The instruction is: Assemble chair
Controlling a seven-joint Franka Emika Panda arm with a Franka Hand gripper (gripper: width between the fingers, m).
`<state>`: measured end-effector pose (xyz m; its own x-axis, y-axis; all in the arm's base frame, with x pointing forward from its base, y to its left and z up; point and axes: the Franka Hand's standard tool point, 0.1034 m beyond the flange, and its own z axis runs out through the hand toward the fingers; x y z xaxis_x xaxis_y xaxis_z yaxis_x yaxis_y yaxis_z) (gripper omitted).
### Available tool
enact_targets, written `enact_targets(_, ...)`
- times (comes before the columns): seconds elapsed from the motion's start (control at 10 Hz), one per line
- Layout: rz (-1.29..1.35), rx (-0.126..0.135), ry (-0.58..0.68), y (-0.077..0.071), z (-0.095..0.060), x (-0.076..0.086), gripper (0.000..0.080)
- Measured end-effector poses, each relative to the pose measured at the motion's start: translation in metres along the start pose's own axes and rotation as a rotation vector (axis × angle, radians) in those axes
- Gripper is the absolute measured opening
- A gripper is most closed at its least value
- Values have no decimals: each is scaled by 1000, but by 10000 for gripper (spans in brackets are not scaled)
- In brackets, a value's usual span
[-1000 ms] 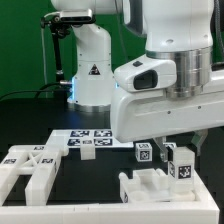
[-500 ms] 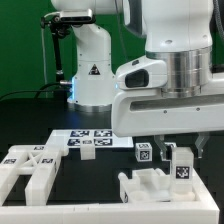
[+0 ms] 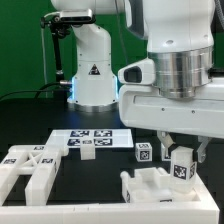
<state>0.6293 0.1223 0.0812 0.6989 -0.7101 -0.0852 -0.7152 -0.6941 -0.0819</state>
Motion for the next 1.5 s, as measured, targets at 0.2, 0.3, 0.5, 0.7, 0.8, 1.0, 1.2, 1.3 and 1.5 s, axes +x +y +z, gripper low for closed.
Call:
enact_targets(0.2,138,4,-3,-1,0,0,285)
enact_targets(0.3,142,4,-3,-1,0,0,285)
enact_targets(0.5,67,2,-1,-1,0,-1,410)
enact_targets(0.7,-45,4,0,-3,-1,-2,632)
enact_targets(0.8,-142,3,0,-3,0,-2,632)
enact_targets(1.0,-310,3,0,-3,0,-2,649)
enact_targets(1.2,-529,-15,-2,-1,0,-1,649)
enact_targets(1.3,-667,-28,7,-1,-1,0,649)
enact_targets(1.5,-938,-63,18,0,0,1,649)
